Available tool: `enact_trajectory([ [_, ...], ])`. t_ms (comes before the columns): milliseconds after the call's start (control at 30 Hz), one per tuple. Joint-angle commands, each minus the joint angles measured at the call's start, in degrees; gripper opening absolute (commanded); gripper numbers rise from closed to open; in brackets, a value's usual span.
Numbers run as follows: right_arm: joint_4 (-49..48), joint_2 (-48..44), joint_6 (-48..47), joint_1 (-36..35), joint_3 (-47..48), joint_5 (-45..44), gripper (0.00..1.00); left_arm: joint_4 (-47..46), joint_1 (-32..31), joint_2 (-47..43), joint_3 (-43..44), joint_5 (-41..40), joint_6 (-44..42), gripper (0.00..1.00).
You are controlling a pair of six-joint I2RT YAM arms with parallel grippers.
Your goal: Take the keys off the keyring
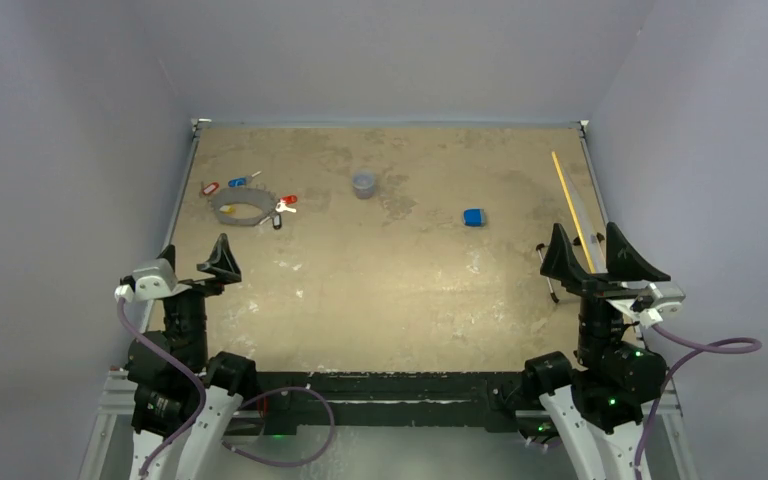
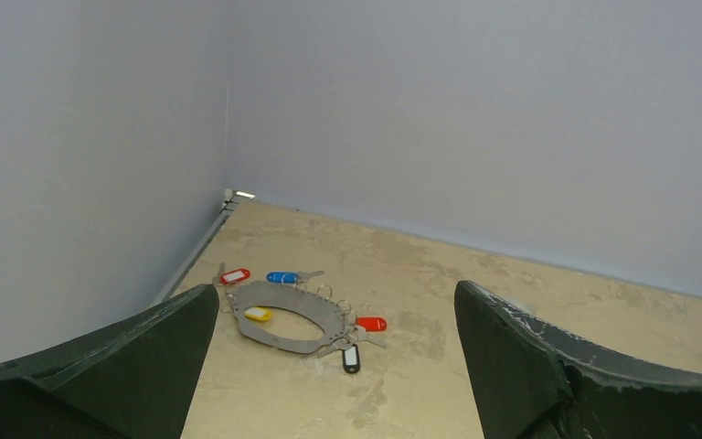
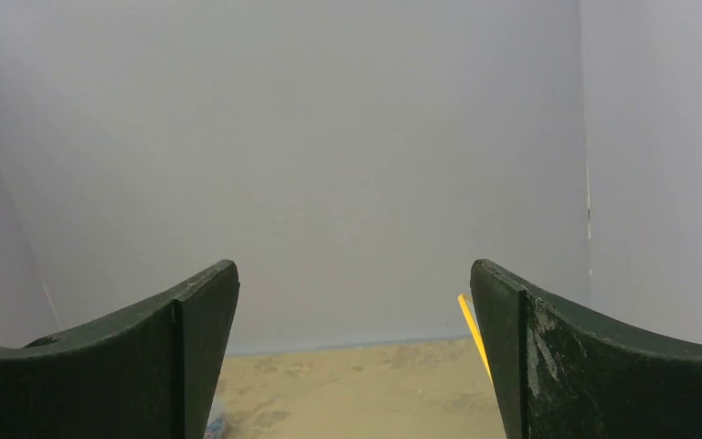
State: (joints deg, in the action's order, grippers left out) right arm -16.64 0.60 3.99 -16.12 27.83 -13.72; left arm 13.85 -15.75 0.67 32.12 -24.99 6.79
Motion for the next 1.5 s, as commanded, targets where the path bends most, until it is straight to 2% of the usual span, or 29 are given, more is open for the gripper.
enact_trajectory([
  [0, -2.2, -0.5, 0.0, -0.4, -0.1, 1.0, 0.99, -1.1, 0.8, -0.3, 0.8, 1.4, 0.5, 0.99],
  [200, -2.2, -0.5, 0.0, -0.6, 0.0, 1.4, 0.99, -1.2, 2.1, 0.2, 0.4, 2.4, 0.5, 0.99],
  [400, -2.4, -0.5, 0.0, -2.7, -0.4, 0.6, 0.99, -0.4, 2.2, 4.8, 2.5, 2.9, 3.7, 0.99],
  [600, -2.0, -0.5, 0.2, -5.8, -0.2, 0.3, 0.99, 0.6, 2.2, 12.2, 4.2, 2.5, 10.6, 0.99],
  [800, -0.9, -0.5, 0.6, -8.2, 0.2, -1.4, 0.99, -2.6, 2.2, 19.0, 3.9, 2.5, 17.3, 0.99],
  [967, -0.5, -0.5, 1.1, -8.9, 0.5, -2.5, 0.99, -3.2, 2.2, 29.6, 2.4, 0.1, 29.6, 0.99],
  [1267, -0.1, -0.5, 1.2, -11.3, 0.5, -3.2, 0.99, -15.7, 3.5, 43.6, -3.8, 5.7, 40.8, 0.99],
  [1467, -0.2, -0.5, 1.4, -12.7, 0.6, -3.4, 0.99, -24.1, 10.9, 47.6, -9.9, 11.6, 48.9, 0.99],
])
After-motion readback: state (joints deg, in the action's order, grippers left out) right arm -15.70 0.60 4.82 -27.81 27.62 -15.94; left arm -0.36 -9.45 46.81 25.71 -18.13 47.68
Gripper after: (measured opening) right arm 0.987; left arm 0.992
